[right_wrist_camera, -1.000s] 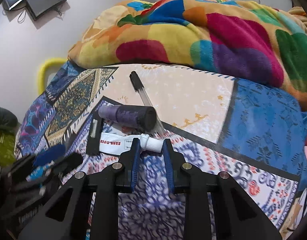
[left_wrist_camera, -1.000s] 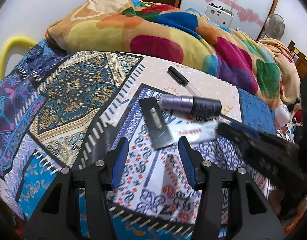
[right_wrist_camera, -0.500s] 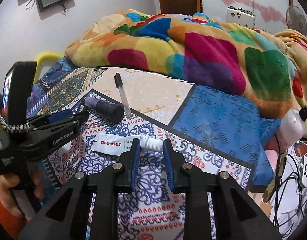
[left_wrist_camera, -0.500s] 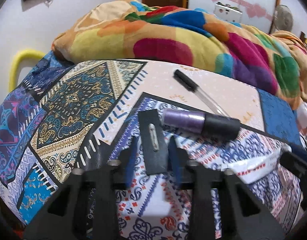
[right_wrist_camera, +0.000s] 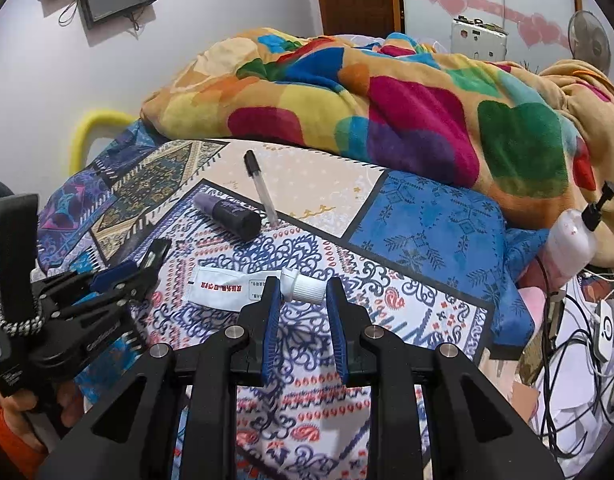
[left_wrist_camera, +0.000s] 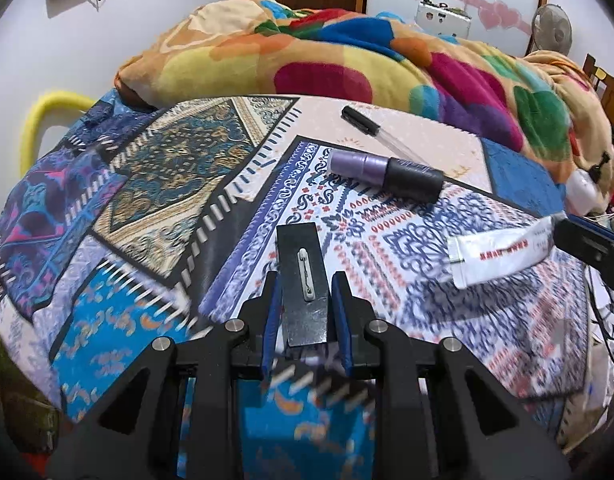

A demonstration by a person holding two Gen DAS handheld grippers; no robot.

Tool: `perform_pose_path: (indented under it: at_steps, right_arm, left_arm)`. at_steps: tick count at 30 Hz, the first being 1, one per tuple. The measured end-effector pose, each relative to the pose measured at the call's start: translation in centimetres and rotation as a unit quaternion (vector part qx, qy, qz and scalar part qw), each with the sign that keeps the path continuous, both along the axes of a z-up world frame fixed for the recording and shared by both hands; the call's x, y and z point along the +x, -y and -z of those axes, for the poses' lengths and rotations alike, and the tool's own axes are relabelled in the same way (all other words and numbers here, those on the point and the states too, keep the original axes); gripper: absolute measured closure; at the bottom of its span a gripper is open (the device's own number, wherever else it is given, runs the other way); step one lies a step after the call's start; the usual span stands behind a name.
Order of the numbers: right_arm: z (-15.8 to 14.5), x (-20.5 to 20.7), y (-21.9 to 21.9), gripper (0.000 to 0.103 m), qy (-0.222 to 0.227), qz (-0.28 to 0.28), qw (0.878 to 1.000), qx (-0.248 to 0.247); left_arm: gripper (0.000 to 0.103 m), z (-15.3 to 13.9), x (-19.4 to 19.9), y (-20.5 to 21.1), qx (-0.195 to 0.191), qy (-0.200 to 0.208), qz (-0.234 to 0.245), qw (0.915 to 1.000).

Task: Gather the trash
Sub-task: 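Carry the black clip and white tube with both tools over the bin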

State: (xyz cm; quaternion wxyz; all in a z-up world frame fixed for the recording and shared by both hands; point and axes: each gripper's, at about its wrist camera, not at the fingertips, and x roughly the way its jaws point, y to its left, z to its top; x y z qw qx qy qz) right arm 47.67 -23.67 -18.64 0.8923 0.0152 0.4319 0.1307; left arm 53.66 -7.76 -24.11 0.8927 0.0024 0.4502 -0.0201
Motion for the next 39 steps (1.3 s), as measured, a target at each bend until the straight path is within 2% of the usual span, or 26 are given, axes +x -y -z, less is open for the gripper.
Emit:
perform_pose_path:
  at_steps: [10,18,23,30,39]
  right_arm:
    - [-3.8,-3.0,-1.3,0.082,0.029,-0.01,1.0,-0.005]
    - [-6.7,-6.3,-4.1,0.082,0.052,-0.036,0.998,-0.007]
    - [-8.4,-8.5,-6.6,0.082,0.066,-0.058,0.996,-0.009]
    - [-9.6,-11.6,-10.6,0.082,0.073,-0.088,0.993,-0.004]
    - [-8.3,-15.1,-17.5,0.082,0.052,-0.138,0.989,-0.001]
  left_arm:
    - [0.078,-6.0,-6.1,-1.3,-0.006,0.039,0.01,0.9992]
    - [0.078,-10.4,-11.5,-4.1,-0.028,0.075,-0.009,0.9967]
    - [0.078,-12.1,-14.9,-6.8,-0.031,0.09,-0.03,0.995]
    - [0.078,-12.8,-19.5,-10.9,-0.041,0.106,-0.066,0.9914]
    - [0.078,-11.5,-25.1,-17.4,-0.038,0.099,-0.118,0.9874]
